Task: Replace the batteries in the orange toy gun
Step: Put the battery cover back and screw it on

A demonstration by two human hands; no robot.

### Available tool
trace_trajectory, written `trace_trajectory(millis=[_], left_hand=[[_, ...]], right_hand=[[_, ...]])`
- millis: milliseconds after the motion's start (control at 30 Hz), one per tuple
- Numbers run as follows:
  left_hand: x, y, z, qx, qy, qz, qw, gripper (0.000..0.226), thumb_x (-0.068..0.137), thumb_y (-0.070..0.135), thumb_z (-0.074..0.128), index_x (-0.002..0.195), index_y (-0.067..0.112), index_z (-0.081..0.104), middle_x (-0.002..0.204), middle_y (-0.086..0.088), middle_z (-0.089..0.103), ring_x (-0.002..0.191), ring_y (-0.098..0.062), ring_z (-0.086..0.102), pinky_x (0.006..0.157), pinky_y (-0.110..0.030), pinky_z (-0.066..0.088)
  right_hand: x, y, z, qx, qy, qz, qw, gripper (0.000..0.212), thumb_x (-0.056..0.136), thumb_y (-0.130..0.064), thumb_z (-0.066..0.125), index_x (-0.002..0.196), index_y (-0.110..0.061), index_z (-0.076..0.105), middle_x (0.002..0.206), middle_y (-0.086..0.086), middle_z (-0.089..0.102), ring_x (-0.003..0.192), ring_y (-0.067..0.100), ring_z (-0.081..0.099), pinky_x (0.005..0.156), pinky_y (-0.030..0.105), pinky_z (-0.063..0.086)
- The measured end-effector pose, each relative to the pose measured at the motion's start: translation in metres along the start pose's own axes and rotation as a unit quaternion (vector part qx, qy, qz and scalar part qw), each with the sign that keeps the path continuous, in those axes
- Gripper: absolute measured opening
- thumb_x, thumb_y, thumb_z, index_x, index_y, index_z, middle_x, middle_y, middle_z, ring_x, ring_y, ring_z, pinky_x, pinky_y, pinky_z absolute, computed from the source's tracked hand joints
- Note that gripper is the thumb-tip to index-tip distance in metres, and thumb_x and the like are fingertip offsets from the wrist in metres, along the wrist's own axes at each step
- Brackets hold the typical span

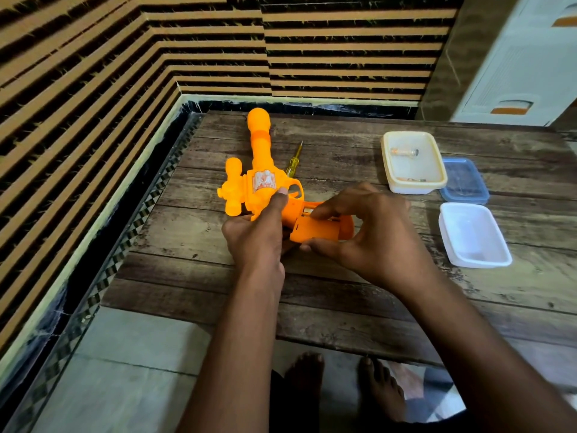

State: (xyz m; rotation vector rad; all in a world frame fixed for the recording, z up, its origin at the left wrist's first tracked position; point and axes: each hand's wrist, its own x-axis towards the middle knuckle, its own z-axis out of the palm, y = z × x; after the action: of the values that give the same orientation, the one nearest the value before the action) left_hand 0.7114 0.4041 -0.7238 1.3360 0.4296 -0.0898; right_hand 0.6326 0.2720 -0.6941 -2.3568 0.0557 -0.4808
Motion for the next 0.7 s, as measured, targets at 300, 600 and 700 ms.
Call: trace_trajectory(millis=[300, 600, 700], left_hand=[[-0.007, 0.006, 0.002, -0.010, -0.008, -0.010, 1.000, 0.029, 0.078, 0.021, 0.088, 0.103, 0.013, 0.076, 0.096, -0.008, 0.080, 0.088, -0.030, 0.078, 0.078, -0.060, 0.062], [-0.015, 0.012, 0.002, -0.030, -0.026, -0.031, 0.999, 0.023, 0.084, 0.018, 0.084, 0.103, 0.012, 0.073, 0.097, -0.014, 0.078, 0.086, -0.034, 0.078, 0.050, -0.036, 0.058], [-0.019, 0.013, 0.001, -0.039, -0.040, -0.039, 0.998, 0.023, 0.086, 0.016, 0.082, 0.105, 0.008, 0.071, 0.091, -0.014, 0.078, 0.072, -0.031, 0.078, 0.051, -0.036, 0.059]], right_hand=[[0.001, 0.007, 0.004, -0.005, -0.003, -0.022, 1.000, 0.047, 0.062, -0.057, 0.079, 0.098, -0.028, 0.084, 0.099, -0.009, 0.073, 0.102, 0.024, 0.065, 0.082, 0.054, 0.054], [0.002, 0.011, 0.002, 0.019, 0.010, -0.007, 1.000, 0.036, 0.067, -0.026, 0.098, 0.100, -0.019, 0.085, 0.116, 0.004, 0.073, 0.103, 0.017, 0.070, 0.088, 0.032, 0.058], [0.004, 0.007, 0.002, 0.022, 0.014, 0.021, 0.999, 0.033, 0.069, -0.021, 0.097, 0.099, -0.019, 0.085, 0.113, 0.001, 0.072, 0.102, 0.016, 0.069, 0.085, 0.032, 0.057]])
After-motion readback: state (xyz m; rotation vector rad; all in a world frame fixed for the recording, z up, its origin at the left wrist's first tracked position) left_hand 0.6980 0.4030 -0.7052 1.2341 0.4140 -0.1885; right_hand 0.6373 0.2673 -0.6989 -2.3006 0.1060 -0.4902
